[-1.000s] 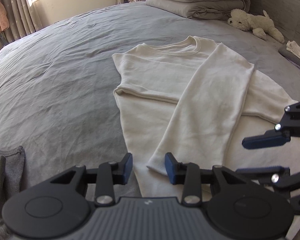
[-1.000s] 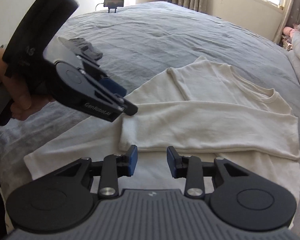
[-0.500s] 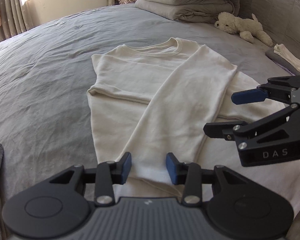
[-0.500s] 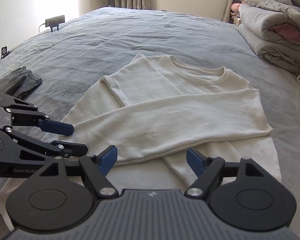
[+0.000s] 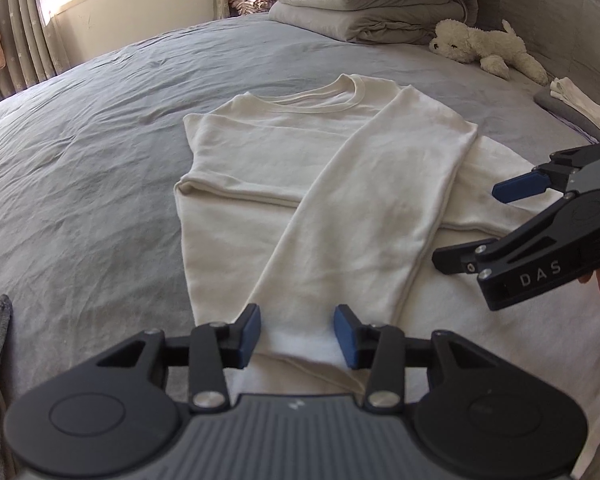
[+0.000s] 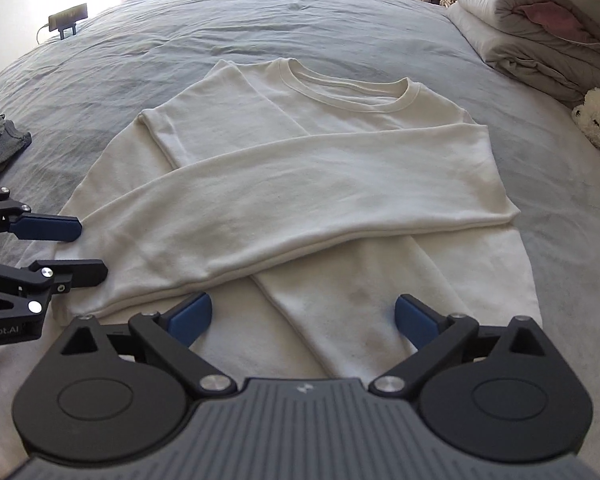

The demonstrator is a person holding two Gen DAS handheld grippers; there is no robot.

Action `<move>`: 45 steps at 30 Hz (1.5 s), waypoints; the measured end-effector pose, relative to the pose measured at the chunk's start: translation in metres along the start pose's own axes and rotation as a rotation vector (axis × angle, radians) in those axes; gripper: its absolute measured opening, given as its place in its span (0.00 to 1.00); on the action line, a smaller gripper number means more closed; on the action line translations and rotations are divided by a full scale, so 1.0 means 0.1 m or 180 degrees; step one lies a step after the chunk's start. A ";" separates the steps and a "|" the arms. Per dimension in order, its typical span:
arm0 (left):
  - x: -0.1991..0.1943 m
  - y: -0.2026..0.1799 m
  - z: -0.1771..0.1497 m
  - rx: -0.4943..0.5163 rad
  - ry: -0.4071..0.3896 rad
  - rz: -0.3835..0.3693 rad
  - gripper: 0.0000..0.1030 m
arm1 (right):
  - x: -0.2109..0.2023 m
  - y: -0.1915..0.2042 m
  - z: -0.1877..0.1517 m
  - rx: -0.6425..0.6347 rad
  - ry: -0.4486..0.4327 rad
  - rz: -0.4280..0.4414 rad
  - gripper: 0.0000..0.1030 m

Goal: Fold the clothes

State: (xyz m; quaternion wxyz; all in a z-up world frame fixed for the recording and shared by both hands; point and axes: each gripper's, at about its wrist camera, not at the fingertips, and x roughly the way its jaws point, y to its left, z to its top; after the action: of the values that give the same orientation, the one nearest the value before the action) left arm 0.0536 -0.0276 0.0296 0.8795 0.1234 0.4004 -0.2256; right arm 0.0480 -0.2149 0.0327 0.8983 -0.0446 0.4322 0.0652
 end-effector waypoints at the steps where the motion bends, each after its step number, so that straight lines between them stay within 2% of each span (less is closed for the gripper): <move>1: 0.00 0.01 0.00 -0.0015 0.0003 -0.0004 0.41 | -0.04 -0.03 0.01 0.0059 -0.0055 -0.0015 0.97; 4: 0.00 0.01 0.00 -0.0053 0.0002 -0.0006 0.41 | -0.09 -0.11 0.02 0.0208 -0.0104 -0.0019 0.97; 8: -0.01 -0.03 -0.04 -0.0076 -0.0074 0.0055 0.42 | 0.02 -0.17 -0.08 0.0290 0.0059 -0.0163 1.00; 13: -0.02 -0.12 -0.14 -0.0147 -0.0278 0.0229 0.45 | 0.00 -0.08 -0.34 0.0212 -0.0409 -0.0361 1.00; 16: -0.03 -0.17 -0.17 -0.0196 -0.0364 0.0319 0.51 | -0.05 -0.02 -0.44 0.0260 -0.0616 -0.0511 1.00; 19: -0.02 -0.20 -0.18 -0.0240 -0.0417 0.0428 0.65 | -0.07 0.04 -0.48 0.0211 -0.0724 -0.0636 1.00; 21: 0.01 -0.21 -0.20 -0.0337 -0.0428 0.0653 0.97 | -0.08 0.05 -0.50 0.0135 -0.0779 -0.0661 1.00; 22: 0.04 -0.18 -0.22 -0.0450 -0.0449 0.0724 1.00 | -0.08 0.04 -0.51 0.0120 -0.0789 -0.0652 1.00; 25: 0.08 -0.05 -0.28 -0.0753 -0.0513 0.0582 1.00 | -0.09 0.00 -0.54 0.0149 -0.0827 -0.0596 1.00; 29: 0.07 -0.09 -0.31 -0.0701 -0.0580 0.0632 1.00 | -0.08 0.02 -0.55 0.0157 -0.0837 -0.0587 1.00; 35: 0.08 -0.11 -0.33 -0.0706 -0.0611 0.0643 1.00 | -0.07 -0.06 -0.56 0.0311 -0.0831 -0.0436 1.00; 45: 0.10 -0.15 -0.35 -0.0692 -0.0656 0.0689 1.00 | -0.07 -0.04 -0.57 0.0290 -0.0831 -0.0452 1.00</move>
State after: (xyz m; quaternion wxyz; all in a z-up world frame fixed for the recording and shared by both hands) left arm 0.0294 -0.0295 -0.0008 0.9432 0.0462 0.3146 -0.0965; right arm 0.0001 -0.2274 0.0027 0.9503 -0.0254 0.3100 -0.0129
